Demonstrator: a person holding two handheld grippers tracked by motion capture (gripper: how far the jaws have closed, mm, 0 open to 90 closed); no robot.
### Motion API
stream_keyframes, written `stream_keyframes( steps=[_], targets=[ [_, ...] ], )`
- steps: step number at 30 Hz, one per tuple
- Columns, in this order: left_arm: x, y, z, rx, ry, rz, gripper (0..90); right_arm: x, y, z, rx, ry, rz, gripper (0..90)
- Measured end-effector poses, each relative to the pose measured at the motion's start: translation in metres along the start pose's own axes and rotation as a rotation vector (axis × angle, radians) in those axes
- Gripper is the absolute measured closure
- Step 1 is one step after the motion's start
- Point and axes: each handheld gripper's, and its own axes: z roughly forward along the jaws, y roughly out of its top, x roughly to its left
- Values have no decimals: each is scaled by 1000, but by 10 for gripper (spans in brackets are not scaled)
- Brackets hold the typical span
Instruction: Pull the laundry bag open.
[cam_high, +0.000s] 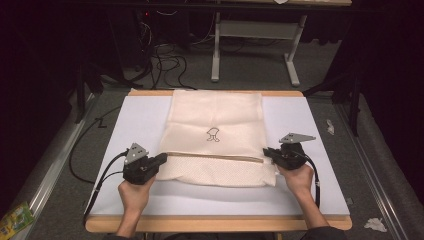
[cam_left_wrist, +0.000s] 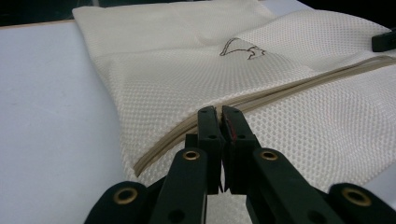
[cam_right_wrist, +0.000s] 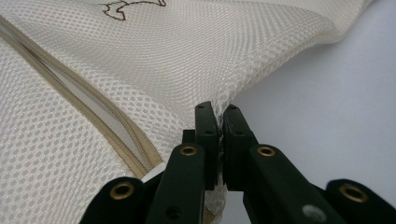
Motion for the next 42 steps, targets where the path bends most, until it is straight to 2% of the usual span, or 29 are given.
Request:
stream_keyframes(
  steps=[3,9,15,18,26,31,35,42],
  targets=[
    [4,1,-6,11,5,3,873,-1,-2,-1,1,-6,9,883],
    [6,2,-5,0,6,-6,872,-3,-2,2,0,2,11,883],
    [8,4,-6,28,14,1,873,-7,-1,2,-13,8,29,883],
    [11,5,-8,16,30,-15,873,-7,-3,3,-14,8,34,883],
    [13,5,-8,12,46,-17,873,-12,-6,0,-15,-2,38,883],
    [22,3,-13,-4,47,-35,873,-12,-5,0,-14,-13,41,884],
    [26,-1,-11,18,44,-53,874,-11,-3,-3,-16,-17,44,884],
    [24,-4,-9,50,82,-28,875,-17,-2,-3,-26,-13,57,886]
  ],
)
